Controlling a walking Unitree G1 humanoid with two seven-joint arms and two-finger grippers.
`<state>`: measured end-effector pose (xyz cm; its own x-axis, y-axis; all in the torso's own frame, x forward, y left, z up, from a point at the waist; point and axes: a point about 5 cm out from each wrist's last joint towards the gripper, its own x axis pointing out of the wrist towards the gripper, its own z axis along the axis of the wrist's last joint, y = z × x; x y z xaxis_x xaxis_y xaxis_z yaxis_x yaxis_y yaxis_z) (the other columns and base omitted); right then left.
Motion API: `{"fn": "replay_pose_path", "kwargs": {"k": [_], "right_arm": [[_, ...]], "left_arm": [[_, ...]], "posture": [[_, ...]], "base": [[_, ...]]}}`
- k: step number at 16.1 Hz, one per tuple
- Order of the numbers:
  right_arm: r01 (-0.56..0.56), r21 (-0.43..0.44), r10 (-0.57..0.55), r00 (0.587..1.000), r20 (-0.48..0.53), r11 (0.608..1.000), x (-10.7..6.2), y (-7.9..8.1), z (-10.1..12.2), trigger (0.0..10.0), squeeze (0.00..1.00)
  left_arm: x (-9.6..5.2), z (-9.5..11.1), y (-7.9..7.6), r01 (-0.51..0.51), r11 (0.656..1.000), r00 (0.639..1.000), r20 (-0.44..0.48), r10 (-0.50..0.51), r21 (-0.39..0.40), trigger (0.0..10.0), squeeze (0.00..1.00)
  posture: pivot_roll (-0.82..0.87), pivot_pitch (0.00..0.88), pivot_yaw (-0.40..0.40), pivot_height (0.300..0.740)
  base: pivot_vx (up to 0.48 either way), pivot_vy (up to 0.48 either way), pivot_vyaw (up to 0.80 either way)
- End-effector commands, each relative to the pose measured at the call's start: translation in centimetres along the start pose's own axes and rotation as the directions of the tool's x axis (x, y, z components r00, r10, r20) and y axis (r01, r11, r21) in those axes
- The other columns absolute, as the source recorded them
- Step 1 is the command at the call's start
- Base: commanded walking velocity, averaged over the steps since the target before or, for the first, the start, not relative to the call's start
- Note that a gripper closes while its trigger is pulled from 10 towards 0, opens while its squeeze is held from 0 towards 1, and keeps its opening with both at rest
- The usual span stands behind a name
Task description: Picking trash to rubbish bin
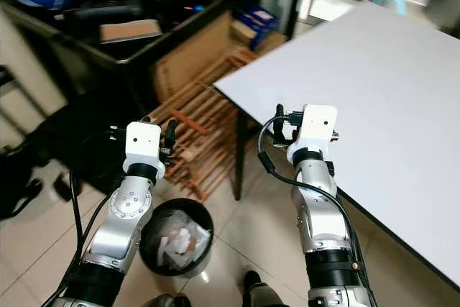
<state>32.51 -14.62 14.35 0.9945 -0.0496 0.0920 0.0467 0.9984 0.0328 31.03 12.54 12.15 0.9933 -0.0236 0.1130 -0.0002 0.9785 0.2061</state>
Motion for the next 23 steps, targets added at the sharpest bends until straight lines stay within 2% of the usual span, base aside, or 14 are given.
{"fn": "replay_pose_path", "kwargs": {"k": [1, 5, 23], "right_arm": [[-0.002, 0.004, 0.002, 1.0, -0.01, 1.0, 0.2, 0.0, -0.1, 10.0, 0.0], [-0.016, -0.001, 0.016, 1.0, -0.012, 1.0, 0.2, 0.2, -0.1, 10.0, 0.0], [-0.051, -0.011, 0.051, 0.998, -0.025, 0.999, 0.2, 0.7, -0.2, 10.0, 0.0]], "left_arm": [[-0.1, -0.5, 0.1, -0.002, 1.0, 1.0, -0.027, 0.003, 0.016, 10.0, 0.0], [0.0, -0.6, 0.2, -0.019, 1.0, 0.999, -0.028, 0.019, 0.018, 10.0, 0.0], [0.4, 0.4, 0.3, -0.053, 0.999, 0.998, 0.015, 0.053, 0.003, 10.0, 0.0]], "posture": [[-0.04, 0.134, 0.024, 0.74], [-0.04, 0.131, 0.019, 0.74], [-0.04, 0.131, 0.005, 0.74]], "base": [[0.0, 0.0, -0.8], [0.0, -0.152, -0.8], [0.0, 0.0, -0.8]]}}
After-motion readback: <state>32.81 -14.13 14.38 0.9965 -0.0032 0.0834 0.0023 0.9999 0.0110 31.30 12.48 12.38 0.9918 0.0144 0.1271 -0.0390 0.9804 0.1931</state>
